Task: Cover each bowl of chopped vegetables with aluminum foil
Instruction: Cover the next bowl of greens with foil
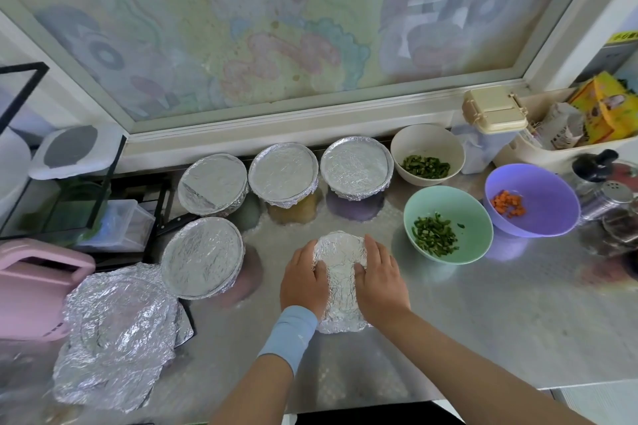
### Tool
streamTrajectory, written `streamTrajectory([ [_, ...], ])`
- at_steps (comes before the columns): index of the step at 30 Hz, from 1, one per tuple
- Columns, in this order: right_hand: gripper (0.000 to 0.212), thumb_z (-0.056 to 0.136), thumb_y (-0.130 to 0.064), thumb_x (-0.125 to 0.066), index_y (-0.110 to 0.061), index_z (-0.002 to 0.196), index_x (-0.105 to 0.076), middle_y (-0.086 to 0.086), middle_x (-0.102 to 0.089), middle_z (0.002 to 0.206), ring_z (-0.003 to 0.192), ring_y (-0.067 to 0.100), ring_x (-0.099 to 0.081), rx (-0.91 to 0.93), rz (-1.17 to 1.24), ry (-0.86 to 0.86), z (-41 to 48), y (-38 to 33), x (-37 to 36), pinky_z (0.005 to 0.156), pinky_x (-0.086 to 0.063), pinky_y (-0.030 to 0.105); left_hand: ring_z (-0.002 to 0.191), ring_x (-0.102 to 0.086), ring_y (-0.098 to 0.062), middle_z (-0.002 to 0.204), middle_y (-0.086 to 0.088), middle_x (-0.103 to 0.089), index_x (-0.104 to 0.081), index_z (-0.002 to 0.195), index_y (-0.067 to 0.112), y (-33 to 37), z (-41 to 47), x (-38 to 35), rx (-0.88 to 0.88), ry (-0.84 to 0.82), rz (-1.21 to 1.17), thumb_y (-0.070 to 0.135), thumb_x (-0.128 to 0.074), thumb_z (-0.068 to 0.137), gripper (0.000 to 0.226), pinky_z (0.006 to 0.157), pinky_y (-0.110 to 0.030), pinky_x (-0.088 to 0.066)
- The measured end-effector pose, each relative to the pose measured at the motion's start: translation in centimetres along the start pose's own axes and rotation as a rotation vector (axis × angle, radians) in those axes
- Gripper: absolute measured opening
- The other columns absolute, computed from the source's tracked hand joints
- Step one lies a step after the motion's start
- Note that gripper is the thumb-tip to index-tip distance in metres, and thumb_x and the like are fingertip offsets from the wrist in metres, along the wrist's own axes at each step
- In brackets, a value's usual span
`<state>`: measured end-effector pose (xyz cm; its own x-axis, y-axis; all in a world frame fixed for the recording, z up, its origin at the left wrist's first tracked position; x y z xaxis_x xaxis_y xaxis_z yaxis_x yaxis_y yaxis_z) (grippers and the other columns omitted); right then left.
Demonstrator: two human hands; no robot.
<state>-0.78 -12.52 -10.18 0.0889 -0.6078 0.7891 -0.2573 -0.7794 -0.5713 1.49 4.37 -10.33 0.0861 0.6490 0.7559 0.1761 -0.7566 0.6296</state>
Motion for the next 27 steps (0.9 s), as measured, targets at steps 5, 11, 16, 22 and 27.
streamTrajectory([
  [5,0.056,0.098,-0.032,-0.040,-0.018,0.151,-0.028,0.003,-0.037,0.148,0.134,0.026,-0.037,0.061,-0.117,-0.007,0.5,-0.2,0.1,0.109,-0.035,0.041,0.134,-0.039,-0.022,0.146,0.000,-0.047,-0.045,0.142,0.017,1.0,1.3,0.5,-0.081,-0.014,0.228,0.024,-0.048,0.091,0.052,0.112,-0.036,-0.032],
  [11,0.059,0.092,-0.035,-0.050,-0.008,0.144,-0.042,0.015,-0.047,0.145,0.132,0.034,-0.047,0.168,-0.306,0.059,0.4,-1.2,-0.2,0.105,-0.044,0.046,0.137,-0.037,-0.019,0.150,0.000,-0.043,-0.040,0.147,0.017,6.9,2.0,-2.3,-0.582,-0.223,0.333,0.028,-0.038,0.096,0.052,0.115,-0.037,-0.030],
  [16,0.060,0.092,-0.046,-0.027,-0.022,0.146,-0.035,-0.001,-0.046,0.137,0.122,0.023,-0.048,0.131,-0.094,0.034,0.3,-0.9,0.1,0.096,-0.048,0.038,0.110,-0.054,-0.016,0.129,0.009,-0.055,-0.050,0.134,0.026,6.3,2.3,-3.0,-0.562,-0.189,0.370,0.041,-0.031,0.093,0.047,0.092,-0.034,-0.044],
  [22,0.055,0.096,-0.039,-0.039,-0.022,0.148,-0.033,0.001,-0.042,0.147,0.133,0.025,-0.043,0.195,-0.143,0.000,0.8,-1.1,-0.2,0.106,-0.041,0.041,0.114,-0.048,-0.013,0.131,0.014,-0.052,-0.045,0.137,0.034,5.1,2.3,-2.2,-0.406,-0.185,0.321,0.035,-0.032,0.102,0.038,0.089,-0.035,-0.047],
  [27,0.064,0.093,-0.039,-0.031,-0.010,0.150,-0.032,0.016,-0.034,0.155,0.143,0.032,-0.032,0.140,-0.330,0.098,-0.8,-2.0,0.9,0.112,-0.035,0.047,0.113,-0.052,-0.021,0.129,0.007,-0.057,-0.047,0.137,0.036,2.2,1.5,-0.1,-0.132,-0.030,0.205,0.038,-0.032,0.102,0.039,0.093,-0.037,-0.045],
])
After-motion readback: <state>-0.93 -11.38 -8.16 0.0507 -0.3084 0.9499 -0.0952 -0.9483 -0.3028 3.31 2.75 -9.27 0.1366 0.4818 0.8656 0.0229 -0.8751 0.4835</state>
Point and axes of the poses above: each hand's wrist, its own z-axis towards the middle knuckle, its own x-axis out of the back of the hand, y = z × x, the point moved 10 cm from there along z, towards the middle knuckle
